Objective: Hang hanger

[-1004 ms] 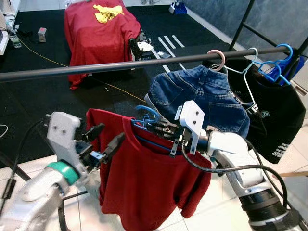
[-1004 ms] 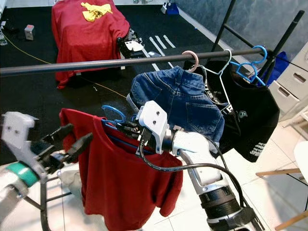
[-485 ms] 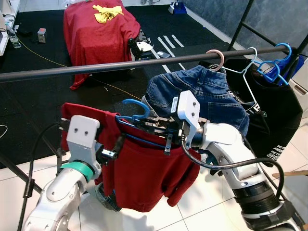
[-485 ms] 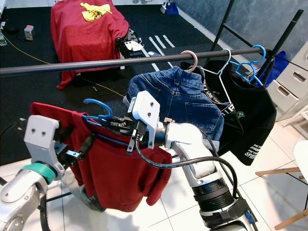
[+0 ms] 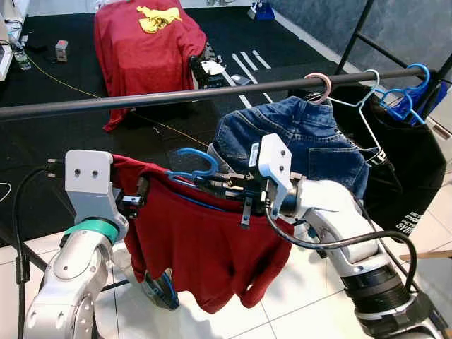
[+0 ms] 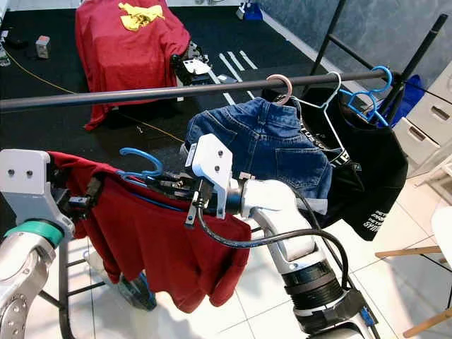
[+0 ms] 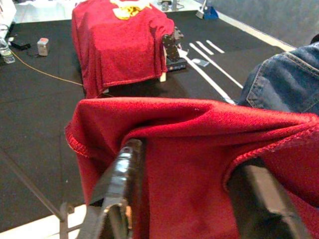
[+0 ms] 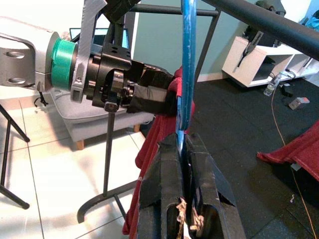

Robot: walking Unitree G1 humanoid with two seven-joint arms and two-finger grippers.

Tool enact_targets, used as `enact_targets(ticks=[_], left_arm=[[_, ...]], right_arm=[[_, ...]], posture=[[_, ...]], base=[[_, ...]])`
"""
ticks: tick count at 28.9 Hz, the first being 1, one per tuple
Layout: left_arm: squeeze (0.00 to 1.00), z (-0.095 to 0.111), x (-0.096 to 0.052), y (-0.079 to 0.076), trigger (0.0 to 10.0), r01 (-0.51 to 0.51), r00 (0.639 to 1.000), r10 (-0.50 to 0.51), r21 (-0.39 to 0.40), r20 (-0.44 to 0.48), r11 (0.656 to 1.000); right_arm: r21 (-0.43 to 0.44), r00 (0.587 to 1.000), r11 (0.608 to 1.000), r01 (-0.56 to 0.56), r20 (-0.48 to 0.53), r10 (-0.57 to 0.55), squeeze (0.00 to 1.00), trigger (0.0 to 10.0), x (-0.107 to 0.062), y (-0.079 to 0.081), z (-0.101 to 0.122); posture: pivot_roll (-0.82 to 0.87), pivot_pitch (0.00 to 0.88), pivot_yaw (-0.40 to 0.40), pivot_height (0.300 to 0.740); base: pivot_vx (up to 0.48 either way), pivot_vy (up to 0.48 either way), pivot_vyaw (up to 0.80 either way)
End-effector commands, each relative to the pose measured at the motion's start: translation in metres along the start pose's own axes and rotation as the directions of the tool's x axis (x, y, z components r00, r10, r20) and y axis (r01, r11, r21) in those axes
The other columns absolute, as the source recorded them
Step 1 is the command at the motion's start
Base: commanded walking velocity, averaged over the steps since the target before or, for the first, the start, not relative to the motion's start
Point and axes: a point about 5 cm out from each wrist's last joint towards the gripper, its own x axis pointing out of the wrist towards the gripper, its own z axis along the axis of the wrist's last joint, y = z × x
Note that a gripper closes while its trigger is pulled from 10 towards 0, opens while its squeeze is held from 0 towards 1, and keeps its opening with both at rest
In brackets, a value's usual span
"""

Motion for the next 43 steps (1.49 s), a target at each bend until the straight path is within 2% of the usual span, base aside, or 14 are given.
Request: enact_targets(ticks=[1, 8, 9, 10, 11, 13, 14, 21, 25, 27, 28, 31, 34, 43], left_arm=[[0.0, -0.001, -0.002, 0.002, 0.0, -0.016, 1.0, 0.016, -0.003, -0.004, 1.0], [0.0, -0.001, -0.002, 0.001, 0.0, -0.005, 1.0, 0.005, -0.008, -0.003, 1.0], [0.0, 0.001, -0.005, -0.004, 0.0, 0.086, 0.996, -0.086, 0.007, 0.0, 0.996], [0.0, 0.001, -0.005, -0.004, 0.0, 0.086, 0.996, -0.086, 0.007, 0.0, 0.996], [0.0, 0.0, -0.009, -0.008, 0.0, 0.185, 0.983, -0.185, 0.003, -0.02, 0.983], [0.0, 0.0, -0.009, -0.008, 0.0, 0.185, 0.983, -0.185, 0.003, -0.02, 0.983], [0.0, 0.001, -0.012, -0.005, 0.0, 0.268, 0.963, -0.267, 0.02, -0.03, 0.963], [0.0, 0.005, -0.014, 0.005, 0.0, 0.33, 0.944, -0.329, 0.035, -0.04, 0.943], [0.0, 0.008, -0.011, 0.012, 0.0, 0.318, 0.948, -0.317, 0.045, -0.033, 0.947], [0.0, 0.009, -0.005, 0.021, 0.0, 0.257, 0.966, -0.256, 0.068, -0.028, 0.964], [0.0, 0.01, 0.002, 0.029, 0.0, 0.167, 0.986, -0.166, 0.1, -0.019, 0.981], [0.0, 0.009, 0.009, 0.035, 0.0, 0.08, 0.997, -0.08, 0.14, -0.011, 0.987], [0.0, 0.005, 0.016, 0.045, 0.0, -0.057, 0.998, 0.063, 0.229, -0.021, 0.972], [0.0, 0.0, 0.017, 0.059, 0.0, -0.117, 0.989, 0.139, 0.313, -0.05, 0.943]], right_arm=[[-0.018, 1.0, 1.0, 0.012, -0.011, -0.012, 0.0, 10.0, -0.004, -0.003, -0.001], [-0.021, 1.0, 1.0, 0.017, -0.016, -0.017, 0.0, 10.0, -0.005, -0.004, -0.001], [-0.031, 0.999, 0.999, 0.035, -0.03, -0.036, 0.0, 10.0, -0.006, -0.006, -0.004], [-0.031, 0.999, 0.999, 0.035, -0.03, -0.036, 0.0, 10.0, -0.006, -0.006, -0.004], [-0.042, 0.997, 0.998, 0.052, -0.045, -0.054, 0.0, 10.0, -0.007, -0.009, -0.006], [-0.042, 0.997, 0.998, 0.052, -0.045, -0.054, 0.0, 10.0, -0.007, -0.009, -0.006], [-0.054, 0.995, 0.996, 0.07, -0.067, -0.074, 0.0, 10.0, -0.01, -0.01, -0.01], [-0.067, 0.99, 0.994, 0.09, -0.104, -0.096, 0.0, 10.0, -0.017, -0.011, -0.016], [-0.072, 0.987, 0.993, 0.091, -0.124, -0.1, 0.0, 10.0, -0.022, -0.011, -0.018], [-0.068, 0.987, 0.995, 0.072, -0.139, -0.081, 0.0, 10.0, -0.027, -0.006, -0.02], [-0.057, 0.989, 0.998, 0.033, -0.143, -0.041, 0.0, 10.0, -0.031, 0.001, -0.018], [-0.046, 0.99, 0.999, -0.006, -0.141, 0.0, 0.0, 10.0, -0.033, 0.007, -0.015], [-0.039, 0.989, 0.997, -0.065, -0.135, 0.059, 0.0, 10.0, -0.038, 0.018, -0.008], [-0.05, 0.989, 0.997, -0.062, -0.138, 0.054, 0.0, 10.0, -0.043, 0.02, -0.004]], posture=[[-0.06, 0.164, -0.007, 0.74], [-0.06, 0.164, -0.006, 0.74], [-0.06, 0.166, -0.006, 0.74], [-0.06, 0.166, -0.006, 0.74], [-0.06, 0.168, -0.004, 0.74], [-0.06, 0.168, -0.004, 0.74], [-0.06, 0.171, -0.002, 0.74], [-0.06, 0.174, -0.002, 0.74], [-0.06, 0.175, -0.001, 0.74], [-0.06, 0.174, 0.0, 0.74], [-0.07, 0.174, 0.003, 0.74], [-0.07, 0.173, 0.005, 0.74], [-0.08, 0.173, 0.007, 0.74], [-0.08, 0.171, 0.014, 0.74]], base=[[0.0, 0.0, 0.0], [0.0, 0.0, 0.0], [0.0, 0.0, 0.0], [0.0, 0.0, 0.0], [0.0, 0.0, 0.0], [0.0, 0.0, 0.0], [0.0, 0.0, 0.0], [0.0, 0.0, 0.0], [0.0, 0.0, 0.0], [0.0, 0.0, 0.0], [0.0, 0.0, 0.0], [0.0, 0.0, 0.0], [0.0, 0.0, 0.0], [0.0, 0.0, 0.0]])
